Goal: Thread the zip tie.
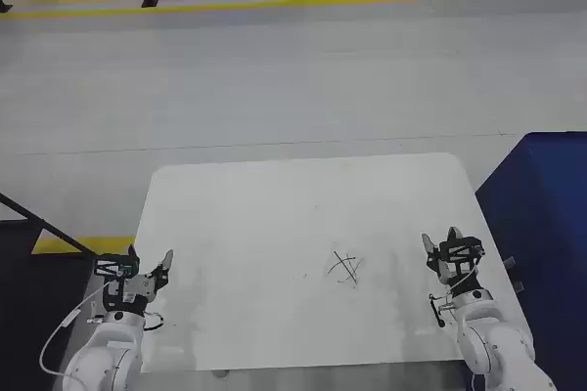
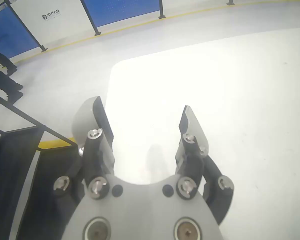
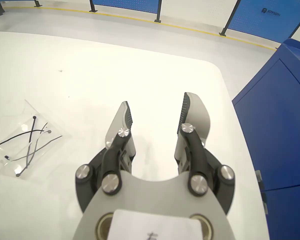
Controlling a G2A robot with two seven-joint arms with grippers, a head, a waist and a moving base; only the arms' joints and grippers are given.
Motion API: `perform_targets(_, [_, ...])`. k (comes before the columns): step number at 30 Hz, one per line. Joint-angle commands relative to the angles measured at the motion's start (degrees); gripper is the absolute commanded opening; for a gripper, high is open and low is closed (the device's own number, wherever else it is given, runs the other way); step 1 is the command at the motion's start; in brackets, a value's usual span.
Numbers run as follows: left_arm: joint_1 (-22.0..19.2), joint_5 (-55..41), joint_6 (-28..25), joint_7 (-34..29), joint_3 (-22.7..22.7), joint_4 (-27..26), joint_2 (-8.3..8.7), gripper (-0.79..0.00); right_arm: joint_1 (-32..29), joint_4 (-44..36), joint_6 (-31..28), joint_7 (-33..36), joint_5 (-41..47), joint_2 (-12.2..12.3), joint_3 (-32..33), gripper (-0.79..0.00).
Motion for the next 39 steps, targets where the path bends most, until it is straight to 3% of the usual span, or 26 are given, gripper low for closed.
perform_targets(1, [0.0, 0.0, 0.0, 0.0, 0.0, 0.0, 0.0, 0.0, 1.05, -0.63, -2.66, 1.38, 1.63, 0.0, -0.56, 0.0])
perform_targets(8, [0.0, 0.0, 0.0, 0.0, 0.0, 0.0, 0.0, 0.0, 14.39, -4.2, -10.95, 16.89, 8.03, 0.06, -3.52, 0.0])
perform_targets(14, [0.0, 0.0, 0.0, 0.0, 0.0, 0.0, 0.0, 0.0, 25.68, -2.78, -15.64, 29.54, 10.73, -0.36, -10.74, 0.0])
perform_targets(16, [0.0, 0.0, 0.0, 0.0, 0.0, 0.0, 0.0, 0.0, 26.98, -2.15, -13.13, 29.45, 10.25, -0.47, -10.51, 0.0])
perform_targets(24, [0.0, 0.0, 0.0, 0.0, 0.0, 0.0, 0.0, 0.0, 26.85, -2.16, -14.07, 29.65, 10.59, -0.45, -10.8, 0.0])
perform_targets(26, [0.0, 0.0, 0.0, 0.0, 0.0, 0.0, 0.0, 0.0, 28.61, -1.71, -24.73, 32.91, 16.59, -0.11, -11.24, 0.0])
perform_targets(28, [0.0, 0.0, 0.0, 0.0, 0.0, 0.0, 0.0, 0.0, 32.79, -1.44, -31.88, 40.06, 12.55, 0.64, -10.82, 0.0])
perform_targets(34, [0.0, 0.0, 0.0, 0.0, 0.0, 0.0, 0.0, 0.0, 47.95, 7.8, -52.51, 51.37, 18.15, 0.81, -19.68, 0.0])
perform_targets(37, [0.0, 0.0, 0.0, 0.0, 0.0, 0.0, 0.0, 0.0, 55.94, 15.14, -53.57, 50.71, 15.92, 0.92, -28.43, 0.0])
perform_targets(39, [0.0, 0.0, 0.0, 0.0, 0.0, 0.0, 0.0, 0.0, 57.8, 16.24, -53.13, 51.15, 15.53, 0.91, -28.88, 0.0])
